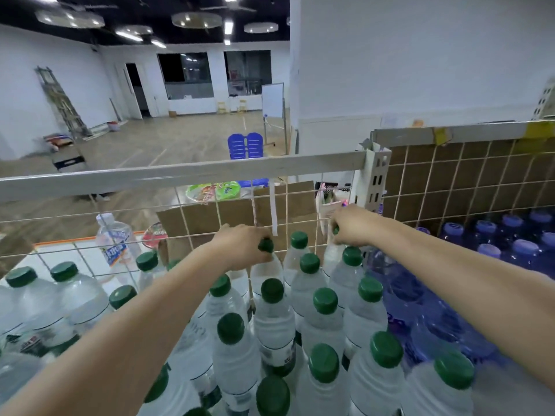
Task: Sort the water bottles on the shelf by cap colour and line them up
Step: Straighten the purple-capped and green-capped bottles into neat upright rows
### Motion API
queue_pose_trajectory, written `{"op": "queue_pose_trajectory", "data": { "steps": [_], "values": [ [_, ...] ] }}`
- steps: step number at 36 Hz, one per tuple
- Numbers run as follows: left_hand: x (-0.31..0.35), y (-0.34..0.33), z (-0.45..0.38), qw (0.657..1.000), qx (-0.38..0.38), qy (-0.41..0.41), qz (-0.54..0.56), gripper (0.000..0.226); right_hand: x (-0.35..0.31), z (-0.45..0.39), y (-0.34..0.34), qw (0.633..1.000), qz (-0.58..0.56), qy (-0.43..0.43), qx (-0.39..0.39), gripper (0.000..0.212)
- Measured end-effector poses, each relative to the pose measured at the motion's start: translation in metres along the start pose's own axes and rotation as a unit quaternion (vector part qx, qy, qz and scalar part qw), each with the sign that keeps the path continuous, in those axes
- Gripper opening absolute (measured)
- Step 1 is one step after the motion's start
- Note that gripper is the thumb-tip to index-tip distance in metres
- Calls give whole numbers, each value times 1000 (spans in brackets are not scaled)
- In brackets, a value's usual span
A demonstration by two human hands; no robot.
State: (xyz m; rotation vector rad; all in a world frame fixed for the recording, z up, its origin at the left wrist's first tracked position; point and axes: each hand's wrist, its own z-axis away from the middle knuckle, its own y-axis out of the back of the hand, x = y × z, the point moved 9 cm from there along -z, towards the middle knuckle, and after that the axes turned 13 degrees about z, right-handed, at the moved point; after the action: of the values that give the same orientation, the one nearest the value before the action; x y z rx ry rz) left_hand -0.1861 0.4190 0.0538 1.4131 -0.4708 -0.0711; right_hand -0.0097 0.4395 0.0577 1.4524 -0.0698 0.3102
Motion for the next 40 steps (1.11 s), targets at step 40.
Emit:
{"op": "queue_pose_trajectory", "data": {
  "steps": [40],
  "values": [
    [7, -13, -16, 994, -20, 24, 107, 28, -43, -7, 11, 989, -50, 132, 29, 24]
  ]
}}
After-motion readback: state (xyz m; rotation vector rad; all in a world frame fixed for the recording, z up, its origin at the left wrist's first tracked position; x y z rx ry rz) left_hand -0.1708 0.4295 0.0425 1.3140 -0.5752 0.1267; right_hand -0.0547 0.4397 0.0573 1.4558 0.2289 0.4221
